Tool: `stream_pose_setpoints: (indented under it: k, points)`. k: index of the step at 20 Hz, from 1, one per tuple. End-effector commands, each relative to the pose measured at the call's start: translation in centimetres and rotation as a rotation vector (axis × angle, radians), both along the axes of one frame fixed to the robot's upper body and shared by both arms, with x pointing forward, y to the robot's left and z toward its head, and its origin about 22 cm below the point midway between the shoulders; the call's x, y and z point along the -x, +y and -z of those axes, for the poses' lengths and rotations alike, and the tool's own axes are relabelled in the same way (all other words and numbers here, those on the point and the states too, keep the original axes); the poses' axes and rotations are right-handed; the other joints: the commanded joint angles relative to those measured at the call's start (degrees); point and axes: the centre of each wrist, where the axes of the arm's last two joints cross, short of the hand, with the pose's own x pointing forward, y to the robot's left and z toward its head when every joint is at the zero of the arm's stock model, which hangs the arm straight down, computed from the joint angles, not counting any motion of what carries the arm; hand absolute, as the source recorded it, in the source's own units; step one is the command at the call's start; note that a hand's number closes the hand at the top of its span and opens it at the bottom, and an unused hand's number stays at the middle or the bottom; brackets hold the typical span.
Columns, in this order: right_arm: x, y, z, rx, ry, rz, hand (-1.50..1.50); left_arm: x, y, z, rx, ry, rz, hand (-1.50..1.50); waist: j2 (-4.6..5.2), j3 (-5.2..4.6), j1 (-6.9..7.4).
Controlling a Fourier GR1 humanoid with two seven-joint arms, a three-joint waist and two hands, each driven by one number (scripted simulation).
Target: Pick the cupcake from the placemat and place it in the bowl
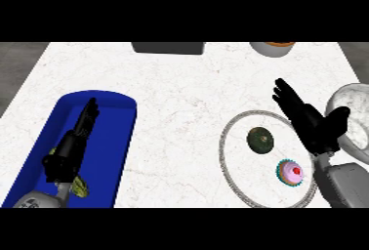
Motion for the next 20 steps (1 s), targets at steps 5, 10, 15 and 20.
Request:
stream_pose_setpoints:
  k: [5, 10, 15, 20]
  points:
    - [3.5, 3.7, 2.9, 0.138, 0.08, 0.34, 1.5, -1.1, -2.4, -1.1, 0.106, -0.006, -0.033, 0.0, 0.06, 0.28, -3.89]
    - [4.7, -1.9, 3.8, 0.331, -0.152, 0.843, -1.5, 0.0, -1.4, -0.3, 0.136, 0.052, -0.076, 0.0, -1.07, 0.34, -7.76]
    - [8.8, 5.7, 4.5, 0.239, -0.409, 0.968, -1.5, -1.5, -3.0, -1.9, 0.167, 0.02, -0.035, 0.0, -0.28, 0.4, -5.74]
    - [11.9, 7.8, 3.9, 0.358, -0.487, 1.048, -1.5, -1.6, -3.4, -2.4, 0.161, 0.041, -0.01, 0.0, 0.12, 0.13, -3.69]
